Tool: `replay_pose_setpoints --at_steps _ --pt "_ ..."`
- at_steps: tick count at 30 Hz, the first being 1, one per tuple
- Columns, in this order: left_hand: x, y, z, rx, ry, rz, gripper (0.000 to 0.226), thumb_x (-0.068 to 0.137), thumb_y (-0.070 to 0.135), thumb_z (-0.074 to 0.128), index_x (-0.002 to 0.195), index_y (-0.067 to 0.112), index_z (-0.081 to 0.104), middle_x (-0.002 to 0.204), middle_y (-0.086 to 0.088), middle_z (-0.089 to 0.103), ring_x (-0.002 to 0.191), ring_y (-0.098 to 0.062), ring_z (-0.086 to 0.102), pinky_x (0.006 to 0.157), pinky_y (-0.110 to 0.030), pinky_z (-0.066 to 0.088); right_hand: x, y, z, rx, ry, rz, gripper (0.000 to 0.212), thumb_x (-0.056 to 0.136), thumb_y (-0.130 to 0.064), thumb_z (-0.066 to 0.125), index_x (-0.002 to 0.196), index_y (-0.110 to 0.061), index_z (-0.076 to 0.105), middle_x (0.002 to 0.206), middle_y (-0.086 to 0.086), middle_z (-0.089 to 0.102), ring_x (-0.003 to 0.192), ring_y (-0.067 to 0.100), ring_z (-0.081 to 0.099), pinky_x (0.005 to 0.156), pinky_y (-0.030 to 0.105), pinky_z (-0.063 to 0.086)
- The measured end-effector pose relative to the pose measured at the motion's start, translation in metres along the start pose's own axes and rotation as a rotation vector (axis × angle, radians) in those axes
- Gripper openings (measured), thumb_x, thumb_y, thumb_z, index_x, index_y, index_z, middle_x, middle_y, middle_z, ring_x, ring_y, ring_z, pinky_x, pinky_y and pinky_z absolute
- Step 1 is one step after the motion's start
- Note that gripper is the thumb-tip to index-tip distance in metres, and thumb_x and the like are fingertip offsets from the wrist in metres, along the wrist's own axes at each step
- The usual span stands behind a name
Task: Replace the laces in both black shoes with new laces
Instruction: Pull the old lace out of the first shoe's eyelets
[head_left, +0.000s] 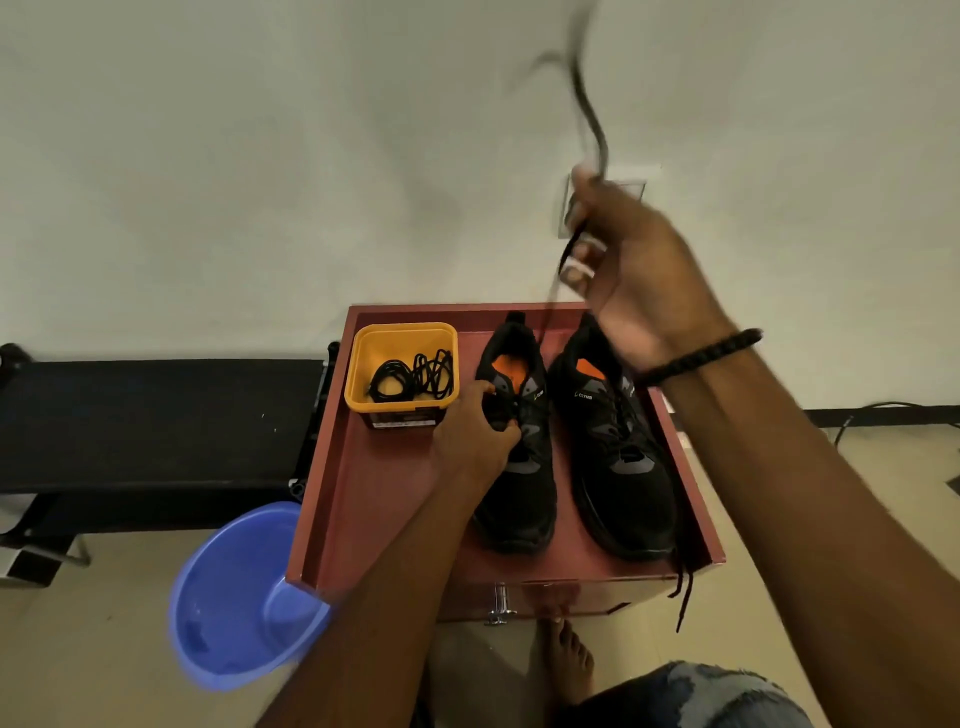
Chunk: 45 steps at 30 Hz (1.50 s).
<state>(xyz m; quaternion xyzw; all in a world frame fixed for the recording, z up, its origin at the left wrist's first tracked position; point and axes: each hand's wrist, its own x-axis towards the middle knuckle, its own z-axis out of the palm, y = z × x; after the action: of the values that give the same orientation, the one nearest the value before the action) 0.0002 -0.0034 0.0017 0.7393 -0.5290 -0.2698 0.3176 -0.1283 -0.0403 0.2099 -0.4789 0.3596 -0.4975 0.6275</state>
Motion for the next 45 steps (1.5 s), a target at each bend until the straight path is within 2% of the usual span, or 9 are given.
replay_pose_setpoints --at_steps 4,13,17,22,29,33,36,40,45 --pt "-0.003 0.001 0.000 0.034 0.001 -0.003 0.060 0.077 0.039 0.072 0.130 0.034 0.046 0.123 0.002 0.062 0.112 -0.023 0.061 0.092 -0.045 0.053 0.010 -0.047 0.003 -0.037 0.006 -0.179 0.022 0.099 -0.026 0.057 0.079 -0.017 0.059 0.073 -0.005 0.056 0.062 0.009 0.054 0.067 0.026 0.051" --pt "-0.012 -0.002 -0.010 0.154 -0.023 0.023 0.050 0.082 0.035 0.069 0.128 0.034 0.049 0.119 0.000 0.060 0.109 -0.028 0.059 0.087 -0.042 0.051 0.028 0.088 -0.054 -0.648 0.086 0.314 0.021 0.101 -0.021 0.052 0.088 -0.010 0.065 0.091 0.007 0.069 0.083 0.018 0.068 0.091 0.038 0.058" --pt "-0.014 -0.006 -0.014 0.159 -0.011 0.046 0.051 0.083 0.032 0.068 0.130 0.035 0.048 0.119 0.002 0.060 0.108 -0.024 0.059 0.086 -0.044 0.053 0.019 0.123 -0.065 -0.984 0.033 0.265 0.018 0.099 -0.020 0.052 0.087 -0.027 0.063 0.094 -0.003 0.071 0.089 0.014 0.070 0.092 0.040 0.056" --pt "-0.014 -0.010 -0.021 0.158 0.000 0.088 0.050 0.084 0.034 0.070 0.129 0.039 0.049 0.119 0.008 0.060 0.108 -0.018 0.059 0.083 -0.040 0.053 0.027 0.107 -0.055 -0.566 0.305 0.027 0.014 0.099 -0.012 0.054 0.104 -0.018 0.066 0.097 -0.006 0.070 0.094 0.011 0.071 0.092 0.032 0.056" --pt "-0.017 -0.014 -0.020 0.145 0.021 0.078 0.047 0.087 0.032 0.069 0.131 0.031 0.052 0.129 0.005 0.057 0.115 -0.016 0.056 0.088 -0.034 0.047 0.022 0.117 -0.046 -1.215 -0.278 0.047 0.063 0.089 -0.012 0.064 0.145 -0.026 0.040 0.151 0.000 0.037 0.136 0.021 0.041 0.107 0.030 0.040" --pt "-0.019 -0.010 -0.014 0.119 0.045 0.070 0.046 0.087 0.033 0.069 0.130 0.032 0.054 0.127 0.006 0.058 0.114 -0.016 0.058 0.088 -0.032 0.047 0.021 0.121 -0.067 -1.582 -0.233 0.135 0.068 0.089 -0.034 0.065 0.148 -0.035 0.031 0.155 0.003 0.032 0.137 0.028 0.039 0.113 0.051 0.033" --pt "-0.018 -0.001 -0.006 0.078 0.043 0.073 0.046 0.086 0.030 0.070 0.130 0.030 0.056 0.123 0.006 0.062 0.111 -0.014 0.061 0.088 -0.031 0.052 0.022 0.124 -0.084 -1.846 -0.407 0.345 0.095 0.079 -0.061 0.070 0.152 -0.046 0.011 0.159 0.010 0.023 0.144 0.035 0.028 0.116 0.056 0.022" --pt "-0.010 0.008 0.004 0.058 0.031 0.088 0.047 0.088 0.025 0.069 0.133 0.028 0.056 0.122 0.006 0.065 0.111 -0.013 0.061 0.085 -0.024 0.049 0.035 0.124 -0.081 -1.963 -0.528 0.507 0.112 0.068 -0.075 0.069 0.150 -0.054 -0.005 0.158 0.018 0.021 0.142 0.041 0.031 0.113 0.059 0.028" --pt "-0.002 0.004 0.001 0.052 -0.034 0.092 0.045 0.091 0.027 0.068 0.134 0.029 0.056 0.124 0.007 0.066 0.112 -0.011 0.062 0.081 -0.020 0.045 0.058 0.120 -0.066 -1.849 -0.674 0.555 0.090 0.071 -0.060 0.078 0.146 -0.041 0.032 0.148 0.006 0.045 0.131 0.035 0.047 0.108 0.055 0.040"
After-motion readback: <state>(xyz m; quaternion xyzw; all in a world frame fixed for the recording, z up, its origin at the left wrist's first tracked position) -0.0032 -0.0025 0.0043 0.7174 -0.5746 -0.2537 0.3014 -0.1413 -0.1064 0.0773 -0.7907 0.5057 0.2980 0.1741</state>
